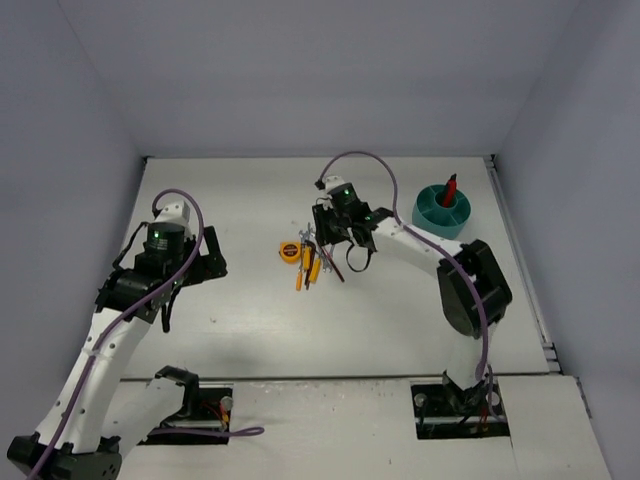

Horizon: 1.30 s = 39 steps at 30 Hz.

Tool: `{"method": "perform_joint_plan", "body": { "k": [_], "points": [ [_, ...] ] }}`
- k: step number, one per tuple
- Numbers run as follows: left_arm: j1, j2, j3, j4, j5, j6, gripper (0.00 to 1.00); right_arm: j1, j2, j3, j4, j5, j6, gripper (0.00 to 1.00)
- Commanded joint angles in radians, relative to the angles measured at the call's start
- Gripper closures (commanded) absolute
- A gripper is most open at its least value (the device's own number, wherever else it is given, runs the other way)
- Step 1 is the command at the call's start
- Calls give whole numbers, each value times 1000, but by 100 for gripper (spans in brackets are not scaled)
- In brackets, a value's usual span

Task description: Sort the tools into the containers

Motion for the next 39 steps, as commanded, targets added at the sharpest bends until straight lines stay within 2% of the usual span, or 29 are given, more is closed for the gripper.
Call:
{"method": "perform_joint_plan", "body": {
  "k": [1,8,14,28,32,35,39],
  "points": [
    [-6,-29,11,14,12,-5,12,49,90,130,-3,110,37,66],
    [-7,-69,-20,-14,6,-1,12,91,221,224,-2,257,43,69],
    [-6,-81,-34,-25,16,-6,12,91,266,251,-2,376,67,71],
    [-6,-84,-43,-31,10,-9,12,92,344,279,-2,338,67,73],
    [-6,-89,-49,-30,10,-15,12,91,342,270,-3,347,60,84],
    [-7,-94,-52,-30,9,-18,13,91,325,266,-2,363,48,97],
    [-7,-95,-49,-30,10,-23,12,93,269,257,-2,382,19,100]
  ]
}}
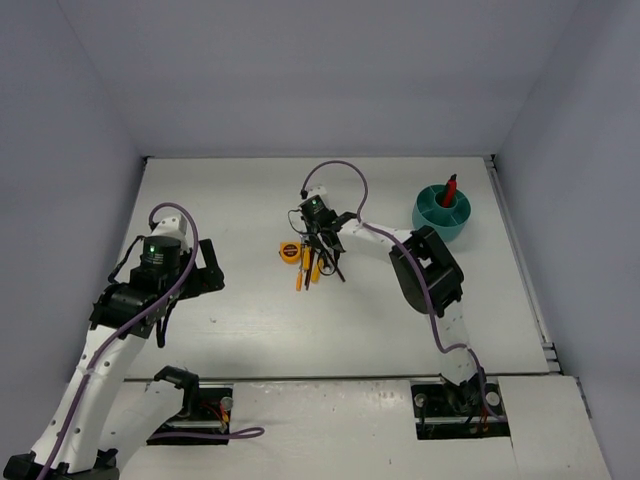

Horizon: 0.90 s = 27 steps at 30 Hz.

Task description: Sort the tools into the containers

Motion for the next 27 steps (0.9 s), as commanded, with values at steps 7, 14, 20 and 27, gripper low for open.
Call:
{"method": "perform_joint_plan", "body": {
  "k": [7,14,20,27],
  "points": [
    [-4,-3,16,23,-3,-19,12,-14,-275,7,27,10,-156,100],
    [-3,13,21,26,-6,-17,12,-141,-430,-17,29,-186,-247,100],
    [-4,12,23,26,-8,-14,12,-211,-464,-46,27,-360,-247,100],
    [-4,-21,21,25,-4,-8,12,-261,-482,-108,31,-354,-362,100]
  ]
}}
